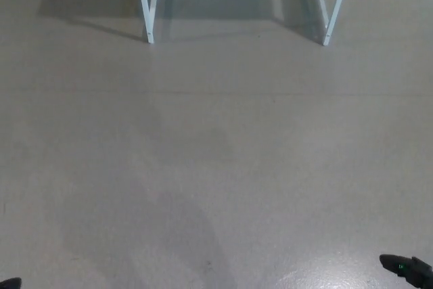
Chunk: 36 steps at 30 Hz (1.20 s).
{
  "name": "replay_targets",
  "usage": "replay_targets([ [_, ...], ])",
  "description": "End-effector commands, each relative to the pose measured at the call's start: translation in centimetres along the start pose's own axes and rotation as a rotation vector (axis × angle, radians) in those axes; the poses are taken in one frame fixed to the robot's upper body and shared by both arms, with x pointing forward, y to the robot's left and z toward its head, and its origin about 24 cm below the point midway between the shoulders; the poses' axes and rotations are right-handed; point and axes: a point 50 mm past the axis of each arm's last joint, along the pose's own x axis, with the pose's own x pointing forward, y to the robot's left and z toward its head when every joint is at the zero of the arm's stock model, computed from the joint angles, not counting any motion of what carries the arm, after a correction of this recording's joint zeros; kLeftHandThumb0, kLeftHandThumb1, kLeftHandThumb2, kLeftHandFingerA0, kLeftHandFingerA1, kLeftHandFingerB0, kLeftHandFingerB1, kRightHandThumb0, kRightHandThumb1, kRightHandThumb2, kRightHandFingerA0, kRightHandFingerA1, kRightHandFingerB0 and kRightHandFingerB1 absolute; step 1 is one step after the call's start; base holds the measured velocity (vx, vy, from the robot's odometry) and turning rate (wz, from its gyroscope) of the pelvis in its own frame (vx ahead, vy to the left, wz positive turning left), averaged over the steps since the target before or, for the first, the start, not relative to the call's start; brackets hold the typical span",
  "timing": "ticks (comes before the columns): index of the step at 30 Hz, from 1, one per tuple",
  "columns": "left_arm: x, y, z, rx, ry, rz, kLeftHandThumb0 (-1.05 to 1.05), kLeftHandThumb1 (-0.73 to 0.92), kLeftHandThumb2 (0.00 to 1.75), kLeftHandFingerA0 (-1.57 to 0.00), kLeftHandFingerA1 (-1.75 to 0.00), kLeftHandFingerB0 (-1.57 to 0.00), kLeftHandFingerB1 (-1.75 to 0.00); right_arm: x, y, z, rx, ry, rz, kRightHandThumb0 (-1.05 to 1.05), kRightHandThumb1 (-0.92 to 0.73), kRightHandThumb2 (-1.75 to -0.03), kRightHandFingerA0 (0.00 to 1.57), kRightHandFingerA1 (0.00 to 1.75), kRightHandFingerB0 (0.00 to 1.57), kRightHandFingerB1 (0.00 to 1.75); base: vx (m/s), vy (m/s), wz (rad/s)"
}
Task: The robot walks towards a desk on which an eraser is kept on the left hand side and a container is kept on the right hand side. The robot picks up the eraser using its left hand and places it in the container.
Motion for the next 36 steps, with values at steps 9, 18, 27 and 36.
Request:
replay_targets([
  [9,-1.6,0.3,-2.2,-0.004,-0.001,-0.066,-0.2,0.68,0.59,-0.36,-0.47,-0.26,-0.3,-1.8,0.2,-2.0,-0.03,0.014,0.037,-0.19,-0.44,-0.88,0.39,0.62,0.21,0.52,0.0,0.0,0.0],
  [18,-3.3,0.0,-5.6,0.078,0.046,-0.076,-0.27,0.63,0.59,-0.41,-0.4,-0.28,-0.3,-3.4,0.2,-4.9,0.002,0.082,0.027,-0.14,-0.44,-0.89,0.38,0.62,0.2,0.53,0.08,0.03,-0.03],
  [27,-4.5,-0.4,-8.1,0.117,0.092,-0.084,-0.29,0.6,0.58,-0.45,-0.41,-0.3,-0.31,-5.0,0.3,-6.6,-0.006,0.116,0.029,-0.13,-0.44,-0.9,0.29,0.58,0.2,0.53,0.11,0.107,0.17],
  [36,-5.1,-0.5,-8.9,0.183,0.096,-0.094,-0.29,0.61,0.58,-0.43,-0.4,-0.28,-0.3,-5.3,0.7,-7.0,-0.012,0.13,0.035,-0.11,-0.45,-0.9,0.27,0.57,0.2,0.53,0.11,0.247,-0.26],
])
